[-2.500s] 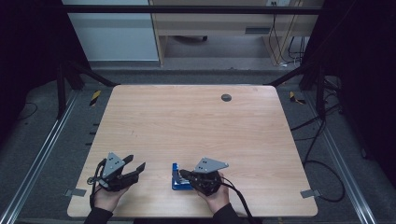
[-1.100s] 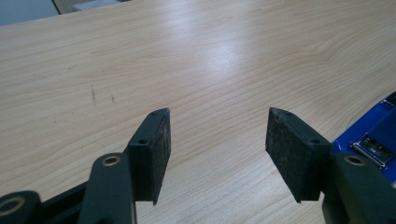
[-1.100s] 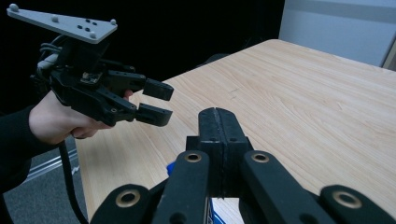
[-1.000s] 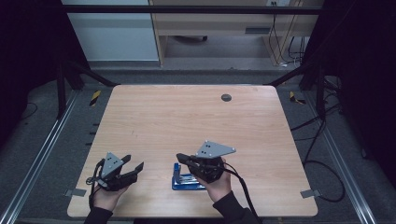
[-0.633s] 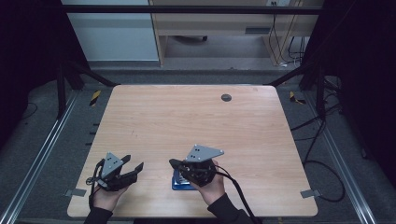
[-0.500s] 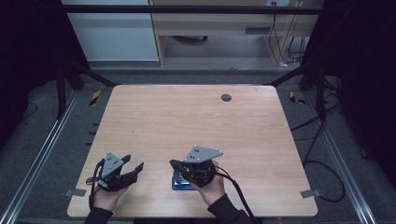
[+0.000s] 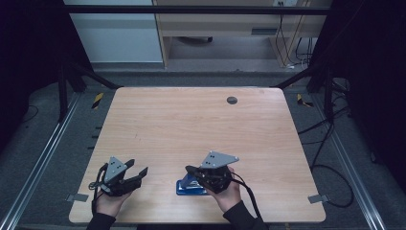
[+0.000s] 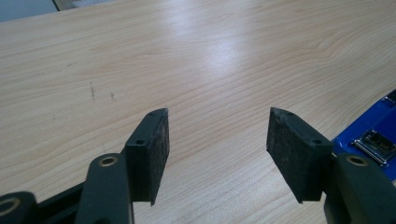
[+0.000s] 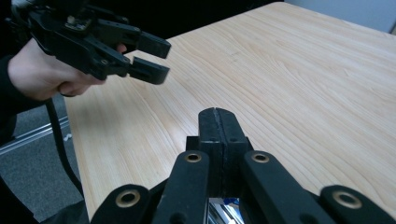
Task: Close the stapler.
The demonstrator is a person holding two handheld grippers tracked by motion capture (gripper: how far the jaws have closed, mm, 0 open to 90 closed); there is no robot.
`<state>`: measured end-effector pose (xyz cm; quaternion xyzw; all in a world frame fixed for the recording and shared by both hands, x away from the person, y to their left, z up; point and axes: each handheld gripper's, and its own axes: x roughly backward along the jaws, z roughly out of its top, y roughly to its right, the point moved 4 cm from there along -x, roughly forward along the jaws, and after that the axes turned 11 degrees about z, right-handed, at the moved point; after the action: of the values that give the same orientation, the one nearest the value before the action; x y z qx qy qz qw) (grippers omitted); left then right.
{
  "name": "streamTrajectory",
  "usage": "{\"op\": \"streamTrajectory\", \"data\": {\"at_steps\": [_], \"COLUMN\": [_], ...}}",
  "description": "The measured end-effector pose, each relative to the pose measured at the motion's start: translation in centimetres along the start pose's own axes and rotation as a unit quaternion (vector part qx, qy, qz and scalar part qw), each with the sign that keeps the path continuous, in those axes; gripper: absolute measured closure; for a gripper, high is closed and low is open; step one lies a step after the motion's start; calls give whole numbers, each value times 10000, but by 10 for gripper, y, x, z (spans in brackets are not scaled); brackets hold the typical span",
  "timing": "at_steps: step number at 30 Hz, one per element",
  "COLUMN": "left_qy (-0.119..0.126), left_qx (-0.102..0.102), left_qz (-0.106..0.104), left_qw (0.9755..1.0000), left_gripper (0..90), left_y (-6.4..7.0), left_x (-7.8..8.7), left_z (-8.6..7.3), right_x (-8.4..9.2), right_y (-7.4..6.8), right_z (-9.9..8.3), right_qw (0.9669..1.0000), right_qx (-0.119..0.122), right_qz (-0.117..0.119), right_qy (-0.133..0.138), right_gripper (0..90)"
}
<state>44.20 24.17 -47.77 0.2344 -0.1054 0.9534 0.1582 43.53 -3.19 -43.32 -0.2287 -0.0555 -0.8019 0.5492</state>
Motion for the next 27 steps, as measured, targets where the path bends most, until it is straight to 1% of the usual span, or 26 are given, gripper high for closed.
{"op": "streamTrajectory", "data": {"at_steps": [8, 16, 20, 27], "left_qy": [-33, -32, -47, -76], "left_qx": [-30, -27, -52, -71], "left_qz": [-26, -26, -14, -22], "left_qw": [10000, 10000, 10000, 9999], "left_gripper": [391, 391, 391, 391], "left_y": [1, 1, 2, 2], "left_x": [-1, -1, -1, -2], "left_z": [0, 0, -1, -1], "right_x": [11, 20, 26, 30], "right_y": [10, 17, 21, 26], "right_z": [-17, -35, -45, -60], "right_qw": [9998, 9992, 9990, 9983], "right_qx": [-144, -202, -286, -407], "right_qz": [-93, -158, -201, -239], "right_qy": [-133, -293, -296, -350], "right_gripper": [900, 900, 900, 900]}}
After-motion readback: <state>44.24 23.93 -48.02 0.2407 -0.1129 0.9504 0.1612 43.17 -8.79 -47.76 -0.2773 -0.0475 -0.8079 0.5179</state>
